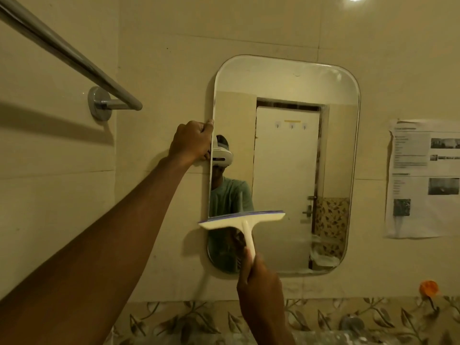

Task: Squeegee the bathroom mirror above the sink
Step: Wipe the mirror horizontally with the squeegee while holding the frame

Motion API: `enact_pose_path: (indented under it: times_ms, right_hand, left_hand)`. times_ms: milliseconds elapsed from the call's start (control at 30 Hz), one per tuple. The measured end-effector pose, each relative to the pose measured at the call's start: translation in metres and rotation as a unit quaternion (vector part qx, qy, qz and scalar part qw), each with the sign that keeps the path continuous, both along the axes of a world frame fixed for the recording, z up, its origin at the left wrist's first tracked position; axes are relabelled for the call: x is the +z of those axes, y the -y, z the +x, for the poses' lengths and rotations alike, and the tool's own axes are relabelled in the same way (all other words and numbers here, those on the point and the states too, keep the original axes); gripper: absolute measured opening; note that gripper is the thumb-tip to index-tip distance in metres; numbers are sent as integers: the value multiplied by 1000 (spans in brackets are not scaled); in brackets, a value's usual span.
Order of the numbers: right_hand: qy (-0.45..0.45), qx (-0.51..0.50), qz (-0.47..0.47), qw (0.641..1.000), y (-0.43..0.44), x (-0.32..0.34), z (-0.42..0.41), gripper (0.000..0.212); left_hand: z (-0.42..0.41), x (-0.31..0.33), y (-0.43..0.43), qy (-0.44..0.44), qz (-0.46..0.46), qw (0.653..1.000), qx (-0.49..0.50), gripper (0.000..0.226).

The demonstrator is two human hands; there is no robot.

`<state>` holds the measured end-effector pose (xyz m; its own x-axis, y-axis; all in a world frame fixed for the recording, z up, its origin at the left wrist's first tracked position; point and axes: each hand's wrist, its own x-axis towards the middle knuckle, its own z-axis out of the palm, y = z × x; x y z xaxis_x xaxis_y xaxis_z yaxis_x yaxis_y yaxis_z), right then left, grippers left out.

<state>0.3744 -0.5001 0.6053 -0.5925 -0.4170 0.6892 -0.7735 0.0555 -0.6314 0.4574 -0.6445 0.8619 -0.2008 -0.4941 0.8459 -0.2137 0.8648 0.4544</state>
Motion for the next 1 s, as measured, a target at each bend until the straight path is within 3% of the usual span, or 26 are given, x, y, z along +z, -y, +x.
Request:
enact_pose_path:
  times_ms: [167,267,400,567,833,900,1000]
  right_hand:
    - [-8,60,-106,993,-11,64,-6,38]
    - [-30,58,-121,991,-6,99,-15,37]
    - [-1,49,-88,995,-1,45,-16,39]
    - [51,-5,-13,999,-16,-25,0,58]
    - [-11,33,-123,992,-19,84,-20,38]
    - [-26,31,-110,993,-16,82,-27,37]
    - [15,41,-80,996,-17,30,-26,40]
  left_hand:
    - [1,-17,-4,8,3,1000,15,60]
    - [1,-24,-4,8,10,1000,6,60]
    - [2,-31,-2,-3,12,1000,-1,61]
    - [1,-43,-6,-7,3,1000,7,57]
    - [3,-76,-6,23,32,999,24,63]
    - [2,-82,-5,18,32,999,22,64]
    - [2,-83,-4,14,41,999,15,65]
